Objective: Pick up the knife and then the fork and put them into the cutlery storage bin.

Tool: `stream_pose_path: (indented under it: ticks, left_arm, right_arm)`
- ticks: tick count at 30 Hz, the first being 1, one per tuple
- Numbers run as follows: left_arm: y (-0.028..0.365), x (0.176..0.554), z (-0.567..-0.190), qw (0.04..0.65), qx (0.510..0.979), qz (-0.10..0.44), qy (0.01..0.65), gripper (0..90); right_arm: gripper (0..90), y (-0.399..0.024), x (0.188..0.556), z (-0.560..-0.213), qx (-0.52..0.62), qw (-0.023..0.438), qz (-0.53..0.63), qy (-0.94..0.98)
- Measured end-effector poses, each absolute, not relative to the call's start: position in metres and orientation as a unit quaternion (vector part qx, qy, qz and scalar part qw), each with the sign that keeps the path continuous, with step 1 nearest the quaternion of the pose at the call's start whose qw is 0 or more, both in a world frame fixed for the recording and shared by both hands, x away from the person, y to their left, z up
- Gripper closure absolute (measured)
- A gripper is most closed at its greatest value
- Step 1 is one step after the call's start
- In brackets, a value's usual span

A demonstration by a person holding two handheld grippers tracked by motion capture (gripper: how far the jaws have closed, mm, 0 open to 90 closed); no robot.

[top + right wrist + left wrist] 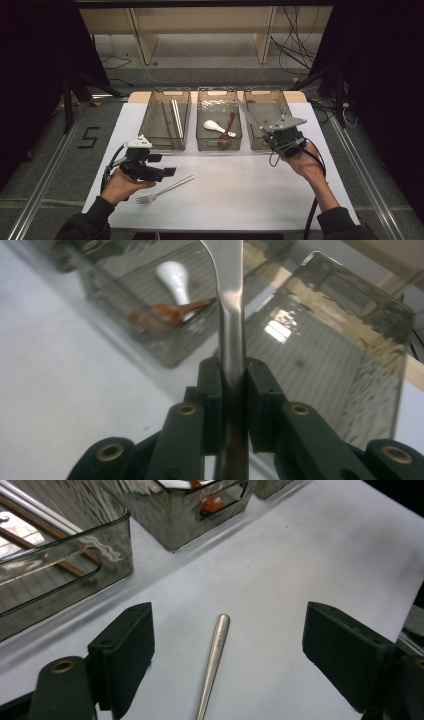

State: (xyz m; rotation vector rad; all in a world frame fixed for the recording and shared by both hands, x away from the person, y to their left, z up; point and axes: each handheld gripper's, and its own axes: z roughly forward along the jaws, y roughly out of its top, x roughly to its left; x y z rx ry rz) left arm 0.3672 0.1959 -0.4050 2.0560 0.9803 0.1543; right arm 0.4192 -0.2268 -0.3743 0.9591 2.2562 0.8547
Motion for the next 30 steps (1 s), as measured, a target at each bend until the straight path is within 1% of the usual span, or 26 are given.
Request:
stream_pose_path:
  ticks: [7, 15, 20, 30]
  left_arm:
    - [0.199, 0.363, -0.410, 0.415, 0.818, 0.068, 0.391, 19.8]
    - [0.201, 0.360, -0.414, 0.411, 0.821, 0.069, 0.391, 18.8]
    - [0.200, 0.359, -0.415, 0.408, 0.824, 0.067, 0.389, 18.5]
    - [0.200, 0.358, -0.417, 0.406, 0.826, 0.067, 0.385, 18.5]
  right_arm:
    - [79.6, -0.233, 0.455, -0.365, 0.412, 0.270, 0.314, 0.812]
    - [79.6, -0.236, 0.486, -0.367, 0.455, 0.263, 0.297, 0.797]
    - [79.6, -0.238, 0.500, -0.369, 0.479, 0.256, 0.288, 0.789]
    - [79.5, -0.240, 0.514, -0.373, 0.507, 0.249, 0.279, 0.777]
